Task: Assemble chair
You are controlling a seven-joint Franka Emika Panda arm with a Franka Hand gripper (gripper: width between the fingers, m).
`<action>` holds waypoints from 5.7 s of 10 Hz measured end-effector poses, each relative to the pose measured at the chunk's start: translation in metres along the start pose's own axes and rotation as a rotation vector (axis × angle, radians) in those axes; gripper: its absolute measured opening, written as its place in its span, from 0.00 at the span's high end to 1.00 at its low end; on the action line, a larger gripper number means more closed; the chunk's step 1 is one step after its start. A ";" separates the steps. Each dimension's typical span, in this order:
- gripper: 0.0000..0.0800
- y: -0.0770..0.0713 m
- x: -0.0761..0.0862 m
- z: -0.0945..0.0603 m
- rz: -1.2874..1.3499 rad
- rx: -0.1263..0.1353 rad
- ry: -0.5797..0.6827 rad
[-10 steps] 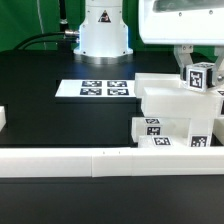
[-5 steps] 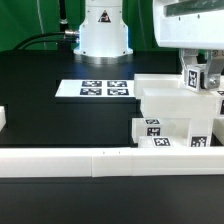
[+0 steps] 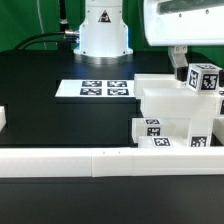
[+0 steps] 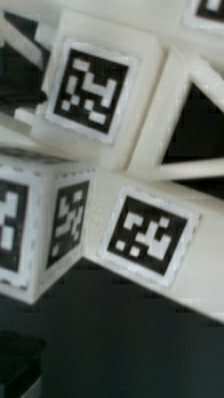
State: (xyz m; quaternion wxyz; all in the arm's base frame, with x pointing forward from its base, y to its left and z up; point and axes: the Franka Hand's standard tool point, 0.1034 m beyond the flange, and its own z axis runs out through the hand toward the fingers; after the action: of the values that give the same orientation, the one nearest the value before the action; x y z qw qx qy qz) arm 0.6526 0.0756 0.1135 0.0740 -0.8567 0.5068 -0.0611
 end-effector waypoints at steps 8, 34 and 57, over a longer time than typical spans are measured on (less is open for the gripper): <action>0.19 -0.001 0.000 -0.006 -0.959 -0.088 -0.007; 0.64 0.006 0.005 -0.006 -0.031 -0.030 0.039; 0.19 -0.006 0.000 -0.019 -0.525 -0.053 -0.070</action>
Offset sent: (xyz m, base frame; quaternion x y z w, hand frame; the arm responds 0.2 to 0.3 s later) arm 0.0055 0.0102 0.0216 -0.0513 -0.0424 -0.2624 0.9627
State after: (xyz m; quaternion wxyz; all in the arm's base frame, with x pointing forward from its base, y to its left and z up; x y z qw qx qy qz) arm 0.6540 0.0771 0.1333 0.0508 -0.9621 0.2656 -0.0354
